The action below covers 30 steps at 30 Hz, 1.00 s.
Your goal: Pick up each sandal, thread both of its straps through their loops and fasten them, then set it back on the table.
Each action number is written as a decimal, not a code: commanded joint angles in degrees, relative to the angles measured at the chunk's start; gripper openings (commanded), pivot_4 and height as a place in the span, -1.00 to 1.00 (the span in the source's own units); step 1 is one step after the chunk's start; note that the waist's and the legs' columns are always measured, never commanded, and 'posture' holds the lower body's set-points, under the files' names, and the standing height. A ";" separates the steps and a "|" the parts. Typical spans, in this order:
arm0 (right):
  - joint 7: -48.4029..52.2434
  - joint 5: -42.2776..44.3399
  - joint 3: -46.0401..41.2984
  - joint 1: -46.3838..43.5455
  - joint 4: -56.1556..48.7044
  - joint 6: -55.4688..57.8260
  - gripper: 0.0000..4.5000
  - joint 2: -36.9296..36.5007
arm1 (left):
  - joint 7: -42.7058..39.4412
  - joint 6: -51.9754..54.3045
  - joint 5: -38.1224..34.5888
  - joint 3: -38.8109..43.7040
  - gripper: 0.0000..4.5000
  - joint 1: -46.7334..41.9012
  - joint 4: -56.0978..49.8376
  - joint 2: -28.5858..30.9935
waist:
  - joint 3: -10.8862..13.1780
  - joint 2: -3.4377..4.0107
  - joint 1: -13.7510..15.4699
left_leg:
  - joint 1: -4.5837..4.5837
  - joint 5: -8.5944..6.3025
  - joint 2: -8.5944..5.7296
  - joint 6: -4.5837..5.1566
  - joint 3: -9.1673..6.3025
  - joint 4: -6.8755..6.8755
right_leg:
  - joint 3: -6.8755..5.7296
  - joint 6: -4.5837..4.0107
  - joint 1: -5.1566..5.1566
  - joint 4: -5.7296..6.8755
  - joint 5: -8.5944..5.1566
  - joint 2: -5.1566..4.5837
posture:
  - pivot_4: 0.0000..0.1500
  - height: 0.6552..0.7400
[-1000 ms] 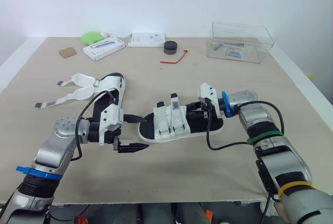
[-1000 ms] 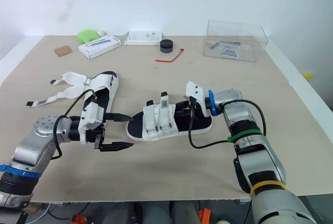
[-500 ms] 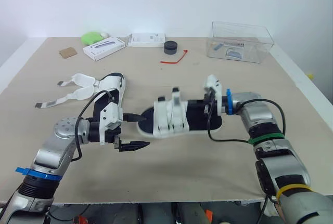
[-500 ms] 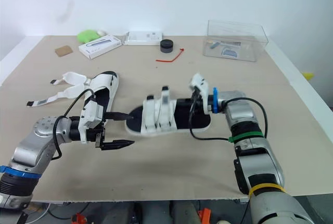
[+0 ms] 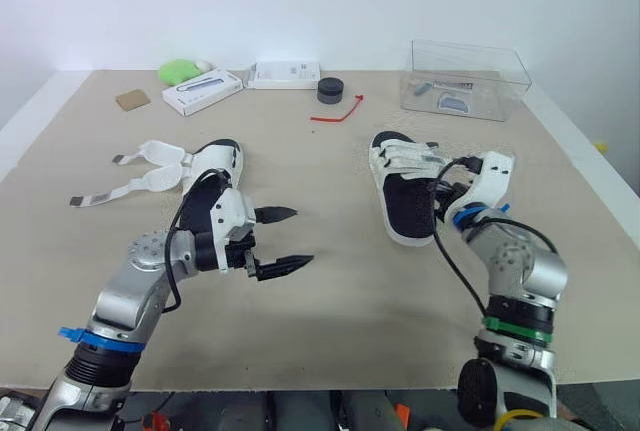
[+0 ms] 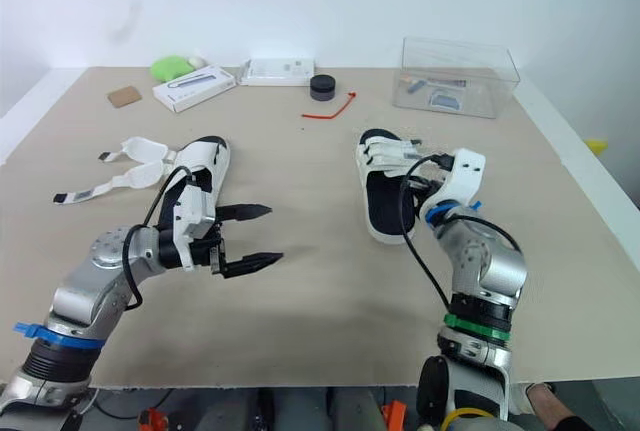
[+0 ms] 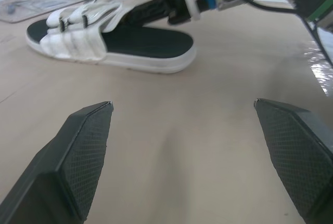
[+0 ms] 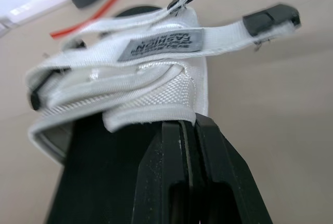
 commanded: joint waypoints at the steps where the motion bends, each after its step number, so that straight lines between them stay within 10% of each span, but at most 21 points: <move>1: -1.33 -0.29 0.19 -1.03 -3.33 -2.70 -0.98 -2.18 | 0.35 -0.01 0.00 0.12 1.00 -0.41 -1.74 0.28 | 0.00 0.00 0.00 | 0.00 0.02 -0.01 0.02 0.00 0.00 | 0.02 0.02 0.01 0.00 0.01 0.02 | 1.00 1.00; 5: 0.33 -1.04 1.96 0.69 -4.14 -4.23 -0.57 -5.22 | 0.58 -0.57 0.51 0.17 1.00 -0.68 -1.12 0.36 | 0.00 0.00 0.02 | 0.00 0.06 -0.02 0.04 0.00 0.00 | 0.07 0.05 0.02 -0.01 -0.01 0.07 | 1.00 1.00; 12: 14.71 1.96 6.17 10.88 -11.98 -4.04 0.96 -17.34 | 0.79 -1.30 0.51 0.55 1.00 -0.84 -0.66 0.03 | 0.00 0.00 0.15 | 0.00 -0.01 -0.03 0.15 -0.03 0.00 | 0.07 0.15 0.07 -0.07 -0.13 0.07 | 1.00 1.00; 20: 46.61 6.34 11.81 19.03 -15.30 -19.89 0.96 -35.37 | 1.01 -3.86 1.55 2.24 1.00 -1.27 1.03 0.77 | 0.04 -0.07 -0.16 | 0.27 -0.05 0.00 0.21 0.04 0.00 | 0.10 0.43 0.33 -0.26 -0.25 0.12 | 1.00 1.00; 30: 52.29 9.01 28.15 -1.00 -9.56 -25.77 0.96 -17.32 | 33.23 15.73 4.69 10.23 1.00 -0.72 -8.40 -7.06 | 0.27 -0.46 -0.41 | 0.66 0.18 0.28 0.27 -0.26 0.00 | 0.32 0.18 0.45 -0.08 0.04 0.70 | 1.00 1.00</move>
